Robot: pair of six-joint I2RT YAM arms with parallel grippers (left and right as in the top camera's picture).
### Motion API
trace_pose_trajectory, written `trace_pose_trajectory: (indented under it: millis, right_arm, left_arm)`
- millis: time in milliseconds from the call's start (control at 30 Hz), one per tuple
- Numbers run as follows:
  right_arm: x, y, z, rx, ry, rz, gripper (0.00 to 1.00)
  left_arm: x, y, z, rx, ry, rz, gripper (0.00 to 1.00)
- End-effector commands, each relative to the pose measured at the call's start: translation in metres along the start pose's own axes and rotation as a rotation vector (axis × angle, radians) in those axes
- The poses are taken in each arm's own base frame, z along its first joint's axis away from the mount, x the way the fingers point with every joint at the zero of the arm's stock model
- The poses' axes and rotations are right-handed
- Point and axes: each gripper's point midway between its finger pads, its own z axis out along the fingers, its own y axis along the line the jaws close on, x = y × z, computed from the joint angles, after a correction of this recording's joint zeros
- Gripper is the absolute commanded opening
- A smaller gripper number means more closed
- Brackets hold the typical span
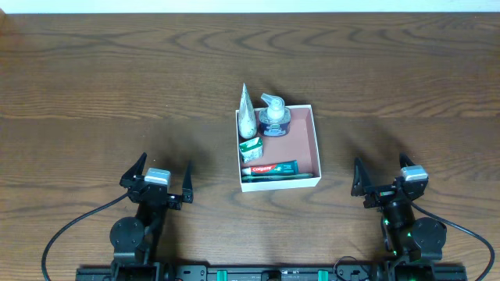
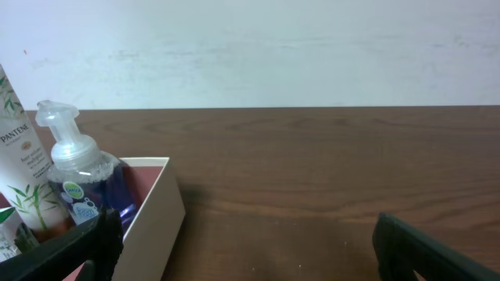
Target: Pack container
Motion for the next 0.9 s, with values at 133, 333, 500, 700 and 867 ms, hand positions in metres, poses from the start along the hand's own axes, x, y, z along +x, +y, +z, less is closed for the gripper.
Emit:
trace_pose_trajectory:
  millis: [133, 333, 500, 700, 867]
  right_arm:
    - [-0.0001, -0.0026, -0.0003, 0.011, -0.007, -0.019, 0.99]
    - [-0.0001, -0.0026, -0.0003, 0.011, -0.007, -0.019, 0.99]
    - [-0.0001, -0.0026, -0.0003, 0.011, -0.007, -0.019, 0.99]
    - [-0.0001, -0.0026, -0.0003, 0.011, -0.007, -0.019, 0.99]
    - [0.0, -0.0028, -0.0003, 0.012, -0.007, -0.034, 0.99]
  left_arm:
    - [0.0157, -0.0018, 0.0009, 0.008, 0.045, -0.016, 0.98]
    - [0.0157, -0.0017, 0.0009, 0.008, 0.045, -0.016, 0.98]
    - [0.0157, -0.0018, 0.0009, 0.008, 0.045, -0.016, 0.98]
    - [0.0157, -0.0017, 0.0009, 0.008, 0.045, -0.016, 0.98]
    - [0.0157, -0.0017, 0.0009, 0.008, 0.045, -0.016, 0.98]
